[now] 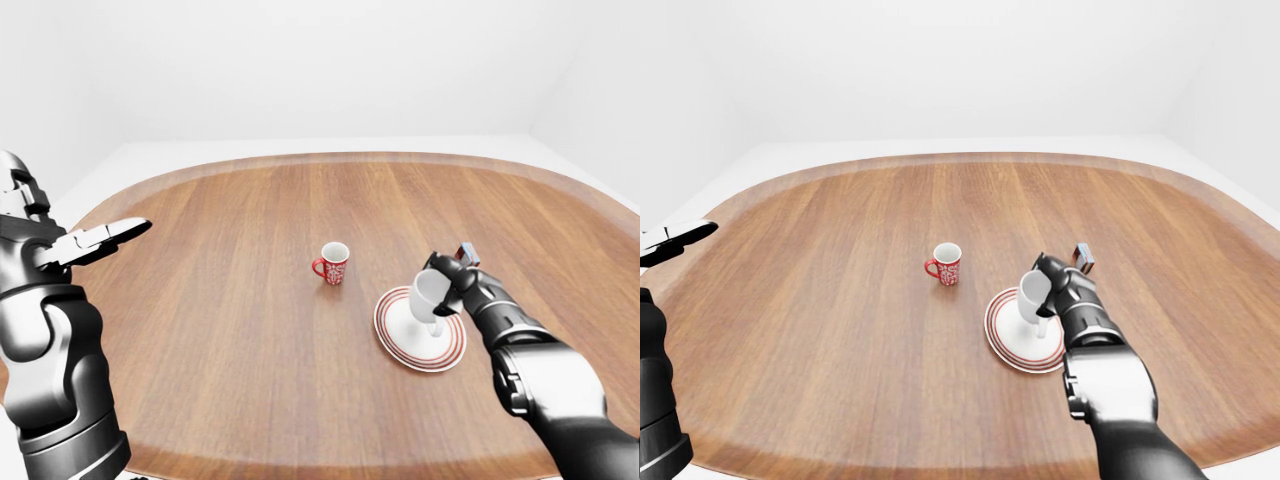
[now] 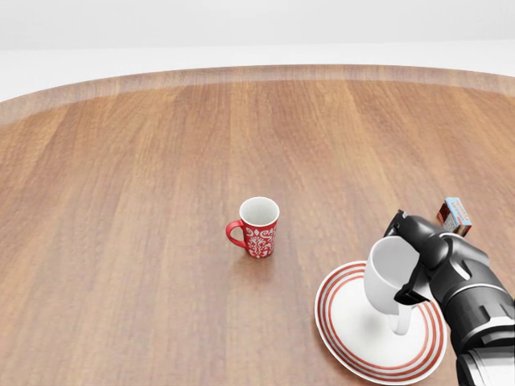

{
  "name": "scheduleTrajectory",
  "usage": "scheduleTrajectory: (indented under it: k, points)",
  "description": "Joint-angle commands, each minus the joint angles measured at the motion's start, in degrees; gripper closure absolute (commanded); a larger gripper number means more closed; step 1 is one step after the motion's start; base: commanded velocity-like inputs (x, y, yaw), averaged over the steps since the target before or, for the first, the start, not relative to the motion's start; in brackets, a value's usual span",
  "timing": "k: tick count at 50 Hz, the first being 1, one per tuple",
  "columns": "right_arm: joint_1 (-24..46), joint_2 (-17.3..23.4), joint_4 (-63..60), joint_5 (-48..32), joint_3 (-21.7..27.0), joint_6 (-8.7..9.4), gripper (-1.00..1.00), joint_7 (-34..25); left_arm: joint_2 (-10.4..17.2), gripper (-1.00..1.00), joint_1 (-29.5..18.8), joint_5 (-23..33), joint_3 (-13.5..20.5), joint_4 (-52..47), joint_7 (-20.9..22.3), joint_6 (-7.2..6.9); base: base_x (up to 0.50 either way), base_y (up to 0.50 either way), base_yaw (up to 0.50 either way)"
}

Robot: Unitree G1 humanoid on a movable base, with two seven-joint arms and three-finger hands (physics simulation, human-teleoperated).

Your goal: Put the white mug on the plate.

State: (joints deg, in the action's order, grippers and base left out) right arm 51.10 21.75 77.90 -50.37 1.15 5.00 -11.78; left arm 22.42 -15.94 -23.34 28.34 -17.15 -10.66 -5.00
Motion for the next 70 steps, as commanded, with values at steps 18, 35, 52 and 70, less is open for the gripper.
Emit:
scheduleTrajectory:
  k: [18, 35, 52, 70]
  points:
    - [-0.8, -0.5, -0.2, 0.7, 0.0, 0.00, 0.91, 1.5, -0.1, -1.00, 0.1, 0.0, 0.0, -0.2, 0.0, 0.00, 0.00, 0.00, 0.00]
    - [-0.5, -0.6, -0.1, 0.6, 0.0, 0.00, -0.15, 1.6, -0.1, -1.00, 0.2, 0.1, 0.1, -0.8, -0.1, 0.00, 0.00, 0.00, 0.00]
    - [-0.7, -0.7, 0.0, 0.1, 0.0, 0.00, -1.00, 1.6, -0.2, -1.00, 0.1, 0.2, -0.1, -0.2, 0.0, 0.00, 0.00, 0.00, 0.00]
    - [-0.5, -0.7, -0.2, 0.2, 0.0, 0.00, -1.00, 1.3, -0.1, -1.00, 0.0, 0.1, 0.0, -0.6, -0.2, 0.00, 0.00, 0.00, 0.00]
